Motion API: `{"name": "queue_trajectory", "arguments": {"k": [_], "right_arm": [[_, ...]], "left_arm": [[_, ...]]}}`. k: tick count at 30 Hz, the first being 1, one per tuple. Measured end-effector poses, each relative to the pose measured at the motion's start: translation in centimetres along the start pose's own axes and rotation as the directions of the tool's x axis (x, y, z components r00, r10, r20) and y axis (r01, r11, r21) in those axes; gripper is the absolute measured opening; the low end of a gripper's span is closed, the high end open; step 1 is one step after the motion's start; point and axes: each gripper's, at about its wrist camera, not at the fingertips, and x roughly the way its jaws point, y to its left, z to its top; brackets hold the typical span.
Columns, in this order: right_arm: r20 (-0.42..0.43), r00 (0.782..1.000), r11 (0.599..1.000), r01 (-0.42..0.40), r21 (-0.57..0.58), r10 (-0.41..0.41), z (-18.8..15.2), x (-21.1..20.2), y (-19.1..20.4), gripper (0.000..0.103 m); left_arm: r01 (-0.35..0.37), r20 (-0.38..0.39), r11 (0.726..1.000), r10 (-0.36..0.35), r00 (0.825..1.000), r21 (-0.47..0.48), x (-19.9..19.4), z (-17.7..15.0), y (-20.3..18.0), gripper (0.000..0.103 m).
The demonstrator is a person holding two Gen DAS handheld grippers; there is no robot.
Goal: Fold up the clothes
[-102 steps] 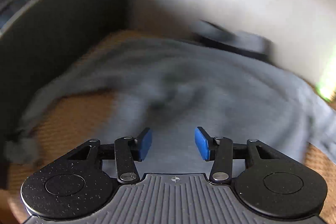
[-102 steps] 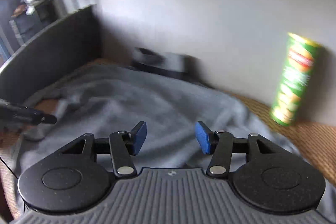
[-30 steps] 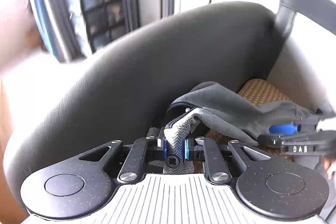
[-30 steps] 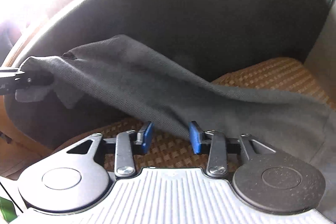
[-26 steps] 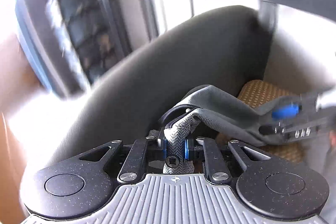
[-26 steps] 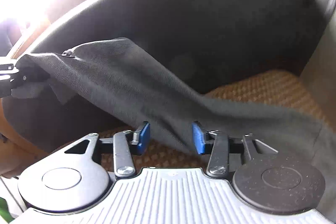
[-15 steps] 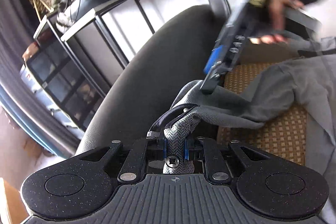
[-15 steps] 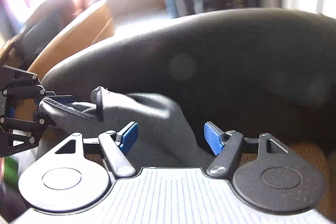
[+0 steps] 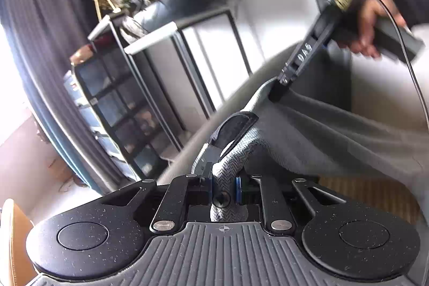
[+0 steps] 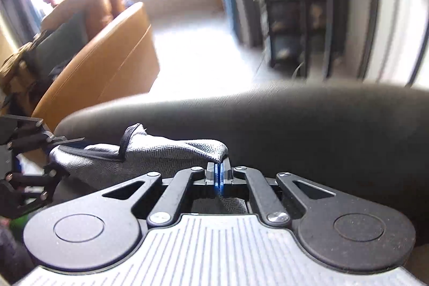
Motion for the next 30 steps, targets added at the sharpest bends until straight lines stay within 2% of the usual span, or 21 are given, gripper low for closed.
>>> {"name": "queue_trajectory", "arguments": {"k": [4, 5, 6, 7, 8, 11, 12, 13, 14, 15, 16, 18, 19, 21, 23, 25, 26, 28, 30], "right_arm": [[0.069, 0.989, 0.99, 0.131, 0.054, -0.134, -0.1, 0.3, -1.9, 0.002], [0.08, 0.983, 0.985, 0.158, 0.073, -0.163, -0.8, 0.2, -2.6, 0.002], [0.099, 0.976, 0.979, 0.182, 0.096, -0.192, -1.2, -0.3, -3.3, 0.002], [0.126, 0.966, 0.97, 0.21, 0.124, -0.225, -1.6, -1.1, -4.2, 0.002], [0.151, 0.954, 0.96, 0.237, 0.152, -0.259, -1.9, -1.9, -5.0, 0.002], [0.219, 0.906, 0.916, 0.304, 0.263, -0.363, -2.9, -4.1, -6.8, 0.005], [0.203, 0.902, 0.904, 0.316, 0.287, -0.38, -3.4, -3.9, -7.4, 0.006], [0.152, 0.913, 0.899, 0.325, 0.294, -0.38, -4.1, -3.0, -7.8, 0.02], [0.079, 0.93, 0.902, 0.325, 0.284, -0.36, -4.9, -1.7, -7.9, 0.055], [0.017, 0.937, 0.906, 0.331, 0.264, -0.348, -5.6, -0.7, -7.9, 0.062], [-0.004, 0.933, 0.908, 0.351, 0.23, -0.359, -6.4, -0.3, -7.5, 0.06], [0.03, 0.913, 0.897, 0.394, 0.2, -0.407, -8.1, -1.2, -6.7, 0.062], [0.042, 0.902, 0.88, 0.409, 0.241, -0.43, -9.1, -2.4, -6.6, 0.062], [0.07, 0.871, 0.838, 0.442, 0.321, -0.486, -11.8, -5.4, -5.9, 0.063], [0.082, 0.85, 0.806, 0.459, 0.373, -0.521, -16.1, -8.7, -3.9, 0.064], [0.07, 0.828, 0.77, 0.483, 0.417, -0.557, -20.8, -11.4, -0.2, 0.067], [0.043, 0.817, 0.744, 0.5, 0.443, -0.575, -23.2, -12.4, 2.3, 0.067], [-0.031, 0.785, 0.67, 0.549, 0.5, -0.619, -28.1, -14.8, 7.8, 0.068], [-0.13, 0.718, 0.562, 0.632, 0.534, -0.684, -32.1, -16.5, 14.0, 0.068]], "left_arm": [[-0.031, -0.003, 0.999, 0.031, 1.0, -0.029, 2.6, 1.8, 0.4, 0.013], [-0.033, -0.008, 0.999, 0.033, 0.999, -0.036, 3.2, 2.3, 0.4, 0.015], [-0.036, -0.01, 0.998, 0.036, 0.999, -0.043, 3.7, 2.6, 0.3, 0.022], [-0.039, -0.01, 0.998, 0.039, 0.999, -0.048, 3.8, 2.8, 0.1, 0.027], [-0.045, -0.013, 0.998, 0.045, 0.999, -0.052, 3.8, 2.9, -0.2, 0.037], [-0.033, -0.056, 0.997, 0.029, 0.998, -0.072, 3.7, 2.0, -0.9, 0.04], [-0.024, -0.084, 0.997, 0.018, 0.996, -0.073, 3.8, 1.4, -1.2, 0.04], [-0.013, -0.115, 0.997, 0.005, 0.993, -0.073, 3.8, 0.8, -1.5, 0.04], [-0.003, -0.147, 0.997, -0.008, 0.989, -0.072, 3.8, 0.2, -1.8, 0.041], [0.018, -0.181, 0.997, -0.032, 0.983, -0.077, 3.9, -0.6, -2.1, 0.043], [0.042, -0.215, 0.996, -0.059, 0.975, -0.084, 3.9, -1.3, -2.4, 0.044], [0.119, -0.272, 0.988, -0.142, 0.952, -0.1, 3.7, -2.9, -3.1, 0.046], [0.167, -0.293, 0.98, -0.191, 0.937, -0.104, 3.4, -3.8, -3.5, 0.046], [0.266, -0.319, 0.959, -0.284, 0.904, -0.1, 2.7, -5.5, -4.3, 0.053], [0.367, -0.353, 0.925, -0.376, 0.857, -0.094, 2.0, -7.3, -5.3, 0.054], [0.451, -0.393, 0.887, -0.451, 0.801, -0.099, 1.4, -9.0, -6.2, 0.056], [0.49, -0.417, 0.866, -0.485, 0.769, -0.105, 1.3, -9.8, -6.6, 0.057], [0.548, -0.446, 0.832, -0.524, 0.726, -0.086, 0.6, -11.4, -7.7, 0.058], [0.608, -0.478, 0.792, -0.551, 0.684, -0.043, 0.3, -12.3, -8.3, 0.058]]}}
